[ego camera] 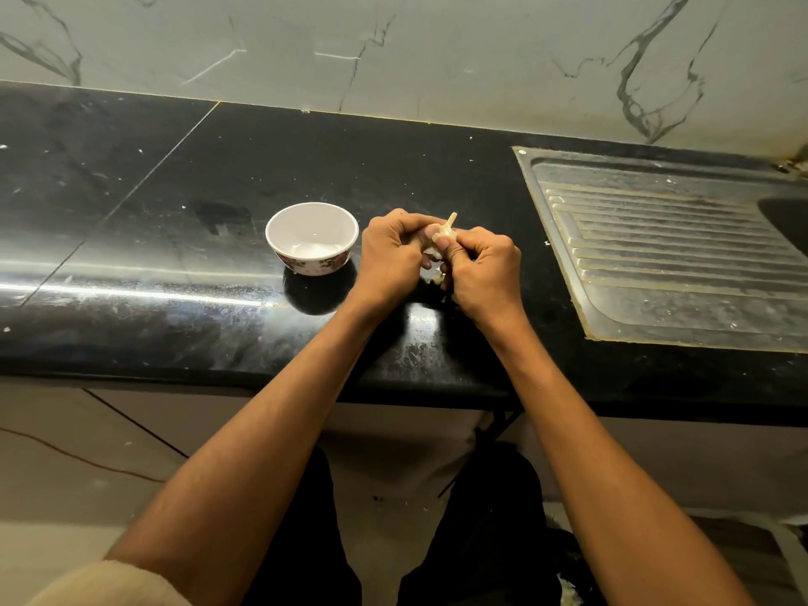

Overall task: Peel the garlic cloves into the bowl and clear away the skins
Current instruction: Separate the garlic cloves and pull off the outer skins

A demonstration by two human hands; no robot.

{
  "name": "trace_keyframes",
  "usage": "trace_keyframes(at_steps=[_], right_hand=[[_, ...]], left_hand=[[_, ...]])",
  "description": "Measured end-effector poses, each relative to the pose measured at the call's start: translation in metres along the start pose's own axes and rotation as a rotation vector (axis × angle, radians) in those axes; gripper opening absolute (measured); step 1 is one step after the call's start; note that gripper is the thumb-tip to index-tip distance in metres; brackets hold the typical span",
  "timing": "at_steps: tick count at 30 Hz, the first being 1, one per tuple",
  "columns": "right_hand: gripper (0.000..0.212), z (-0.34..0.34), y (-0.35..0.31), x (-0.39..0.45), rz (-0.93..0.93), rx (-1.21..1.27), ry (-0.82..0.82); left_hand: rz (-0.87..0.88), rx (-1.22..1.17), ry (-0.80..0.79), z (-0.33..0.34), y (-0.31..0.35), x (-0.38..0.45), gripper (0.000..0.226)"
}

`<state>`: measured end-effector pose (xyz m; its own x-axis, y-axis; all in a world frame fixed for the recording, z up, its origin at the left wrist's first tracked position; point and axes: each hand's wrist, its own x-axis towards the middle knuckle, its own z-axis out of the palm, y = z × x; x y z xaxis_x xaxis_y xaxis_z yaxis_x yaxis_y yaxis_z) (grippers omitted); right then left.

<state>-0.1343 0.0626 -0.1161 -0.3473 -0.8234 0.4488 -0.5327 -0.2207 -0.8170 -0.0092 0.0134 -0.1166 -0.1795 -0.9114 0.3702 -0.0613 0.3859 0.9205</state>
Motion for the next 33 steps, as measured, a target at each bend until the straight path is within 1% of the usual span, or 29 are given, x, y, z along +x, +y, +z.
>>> trace_keyframes(at_steps=[4,9,12,14,16,19,22,24,27,33], right_hand=[[0.019,-0.001,-0.004,-0.001,0.001,-0.025,0.071],[0.016,-0.004,-0.006,-0.003,-0.006,0.006,0.151],[0.024,-0.008,-0.004,0.0,-0.005,0.024,0.236],[0.029,-0.011,-0.002,0.001,0.002,0.046,0.275],[0.033,-0.012,-0.002,0.001,0.006,0.053,0.28],[0.036,-0.012,-0.003,0.0,0.03,0.074,0.277],[0.039,-0.014,-0.002,0.003,0.06,0.104,0.296],[0.039,-0.014,-0.001,0.003,0.068,0.112,0.303],[0.038,-0.014,-0.001,0.003,0.067,0.113,0.31],[0.036,-0.013,0.002,0.004,0.057,0.098,0.315]], left_hand=[[0.039,0.0,0.018,0.002,0.003,-0.002,0.014],[-0.007,-0.095,-0.01,0.001,0.005,-0.003,0.016],[-0.041,-0.142,-0.018,0.002,0.008,-0.006,0.019],[-0.065,-0.157,-0.035,0.002,0.011,-0.009,0.015],[-0.083,-0.166,-0.07,0.002,0.012,-0.01,0.013],[-0.112,-0.173,-0.085,0.001,0.012,-0.012,0.022],[-0.094,-0.132,-0.111,0.0,0.013,-0.013,0.025],[-0.064,-0.099,-0.155,-0.001,0.014,-0.014,0.03],[-0.038,-0.059,-0.218,-0.001,0.015,-0.015,0.042],[-0.051,-0.104,-0.261,-0.002,0.016,-0.014,0.05]])
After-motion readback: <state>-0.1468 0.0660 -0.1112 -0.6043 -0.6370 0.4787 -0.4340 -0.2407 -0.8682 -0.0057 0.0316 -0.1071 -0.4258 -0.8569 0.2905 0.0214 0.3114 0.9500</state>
